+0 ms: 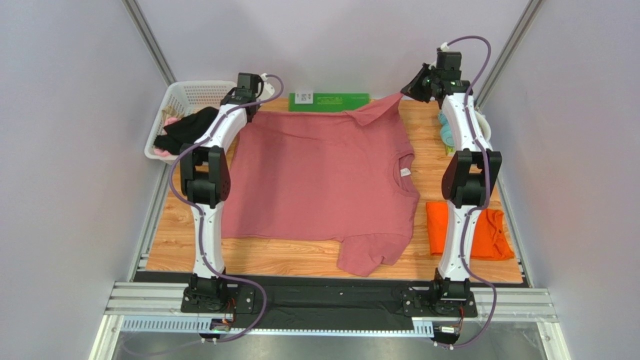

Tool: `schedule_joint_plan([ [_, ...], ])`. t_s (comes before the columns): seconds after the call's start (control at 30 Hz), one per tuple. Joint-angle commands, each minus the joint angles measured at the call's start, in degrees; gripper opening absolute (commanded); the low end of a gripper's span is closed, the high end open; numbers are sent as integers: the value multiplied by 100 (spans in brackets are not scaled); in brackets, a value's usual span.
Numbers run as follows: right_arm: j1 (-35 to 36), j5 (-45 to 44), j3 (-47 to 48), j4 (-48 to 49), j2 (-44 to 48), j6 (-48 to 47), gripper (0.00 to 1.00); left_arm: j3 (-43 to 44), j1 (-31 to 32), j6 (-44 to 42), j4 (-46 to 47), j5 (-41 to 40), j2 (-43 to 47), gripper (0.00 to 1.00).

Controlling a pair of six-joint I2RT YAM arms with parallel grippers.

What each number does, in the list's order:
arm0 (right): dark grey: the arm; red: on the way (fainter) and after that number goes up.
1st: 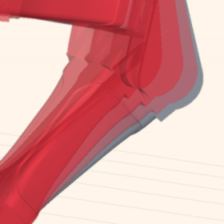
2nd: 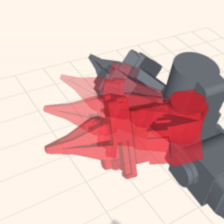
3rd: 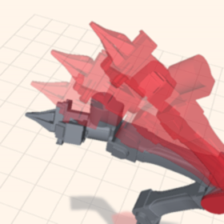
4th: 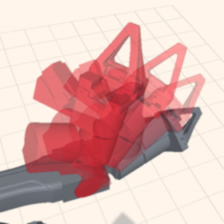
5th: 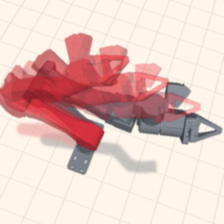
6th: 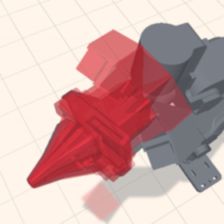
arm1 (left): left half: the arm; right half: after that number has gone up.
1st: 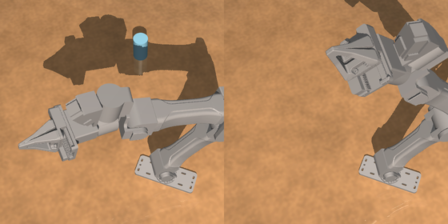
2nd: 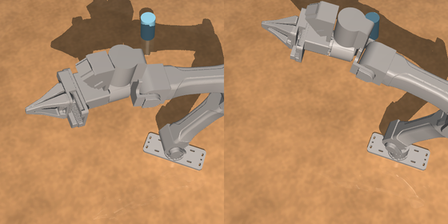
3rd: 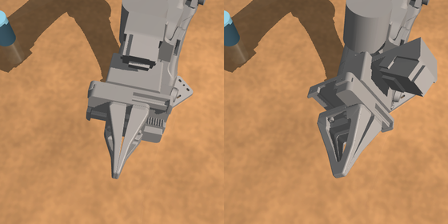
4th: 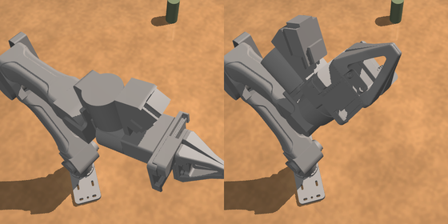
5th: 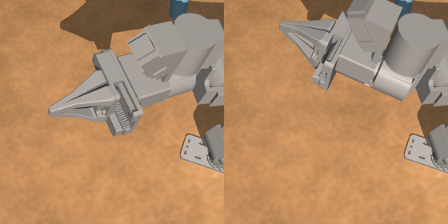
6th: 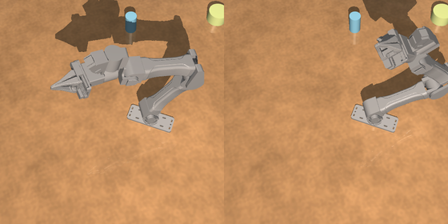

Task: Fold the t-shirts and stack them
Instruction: Fold the flattened tshirt in 1/3 of the way

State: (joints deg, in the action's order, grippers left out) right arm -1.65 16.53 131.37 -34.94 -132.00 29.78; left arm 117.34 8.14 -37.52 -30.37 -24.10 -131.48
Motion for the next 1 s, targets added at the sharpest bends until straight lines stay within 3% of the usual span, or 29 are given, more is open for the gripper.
schedule_joint_plan([
  [0.0,-11,-54,-259,-101,825,-174,0,-299,-85,104,145,-104,579,0],
  [0.5,68,-405,-2000,-496,2468,-332,0,-1301,-85,289,163,107,1230,0],
  [0.97,112,-739,-3073,-848,3364,-359,0,-2083,-76,228,225,230,1863,0],
])
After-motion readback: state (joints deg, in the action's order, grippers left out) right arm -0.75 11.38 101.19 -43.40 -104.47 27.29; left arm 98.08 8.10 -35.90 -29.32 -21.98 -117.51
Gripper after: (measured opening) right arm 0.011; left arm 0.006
